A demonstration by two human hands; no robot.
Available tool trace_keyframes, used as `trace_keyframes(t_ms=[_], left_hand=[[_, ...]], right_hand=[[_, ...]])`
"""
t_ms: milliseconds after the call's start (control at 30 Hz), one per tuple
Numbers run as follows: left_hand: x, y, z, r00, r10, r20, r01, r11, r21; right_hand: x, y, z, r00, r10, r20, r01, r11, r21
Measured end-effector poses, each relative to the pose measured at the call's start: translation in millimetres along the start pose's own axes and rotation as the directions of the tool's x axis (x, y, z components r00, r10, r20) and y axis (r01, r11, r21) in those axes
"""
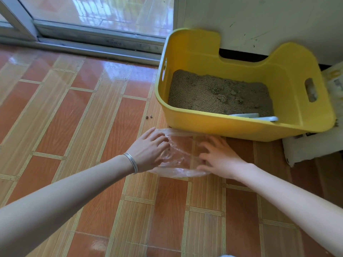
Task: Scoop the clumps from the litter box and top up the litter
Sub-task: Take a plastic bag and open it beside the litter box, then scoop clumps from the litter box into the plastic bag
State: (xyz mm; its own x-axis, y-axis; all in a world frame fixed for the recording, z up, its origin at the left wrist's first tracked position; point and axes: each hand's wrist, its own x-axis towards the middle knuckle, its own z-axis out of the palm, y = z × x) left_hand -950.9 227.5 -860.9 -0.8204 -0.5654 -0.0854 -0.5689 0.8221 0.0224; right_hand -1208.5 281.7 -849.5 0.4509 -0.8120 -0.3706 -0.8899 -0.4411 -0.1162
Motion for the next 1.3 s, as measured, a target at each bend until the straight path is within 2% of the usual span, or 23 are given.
trace_keyframes(t_ms=[100,200,267,333,400,533,600,700,833,900,1067,1167,1300], left_hand=[[-5,-4,12,0.972,-0.061,0.228,0.04,0.995,0.097],[-5,-8,15,0.951,-0.098,0.292,0.064,0.99,0.126],[-2,-6,7,0.957,-0.097,0.274,0.068,0.991,0.111],[-1,-4,-9,0.986,-0.068,0.153,0.067,0.998,0.01],[-6,-2,-30,0.999,-0.002,-0.032,0.0,0.998,-0.06],[-16,5,-68,0.944,0.06,-0.323,-0.092,0.992,-0.083],[-15,7,-85,0.907,0.033,-0.419,-0.075,0.993,-0.086],[-3,4,-109,0.884,-0.042,-0.466,0.01,0.998,-0.07],[15,1,-128,0.893,-0.159,-0.42,0.134,0.987,-0.088],[21,3,-129,0.902,-0.194,-0.386,0.164,0.98,-0.108],[38,10,-123,0.933,-0.138,-0.332,0.122,0.99,-0.069],[50,11,-119,0.939,-0.138,-0.314,0.124,0.99,-0.062],[66,10,-115,0.958,-0.098,-0.271,0.094,0.995,-0.027]], right_hand=[[-4,-1,9,0.997,-0.02,0.08,0.025,0.998,-0.059],[-5,-4,11,0.995,-0.054,0.087,0.061,0.996,-0.068],[-3,-5,6,0.994,-0.043,0.101,0.05,0.996,-0.075],[-6,-7,-6,0.996,-0.047,0.078,0.052,0.996,-0.067],[-14,-11,-24,0.996,-0.084,-0.035,0.082,0.995,-0.048],[-35,-25,-65,0.933,-0.185,-0.31,0.17,0.983,-0.074],[-43,-28,-86,0.889,-0.217,-0.403,0.199,0.976,-0.085],[-49,-26,-119,0.855,-0.213,-0.473,0.182,0.977,-0.112],[-53,-12,-147,0.865,-0.173,-0.471,0.065,0.969,-0.238],[-55,-2,-150,0.872,-0.113,-0.477,-0.003,0.972,-0.236],[-59,28,-140,0.914,0.021,-0.405,-0.099,0.98,-0.172],[-62,49,-131,0.941,0.049,-0.333,-0.099,0.986,-0.133],[-57,79,-124,0.968,0.106,-0.228,-0.095,0.994,0.06]])
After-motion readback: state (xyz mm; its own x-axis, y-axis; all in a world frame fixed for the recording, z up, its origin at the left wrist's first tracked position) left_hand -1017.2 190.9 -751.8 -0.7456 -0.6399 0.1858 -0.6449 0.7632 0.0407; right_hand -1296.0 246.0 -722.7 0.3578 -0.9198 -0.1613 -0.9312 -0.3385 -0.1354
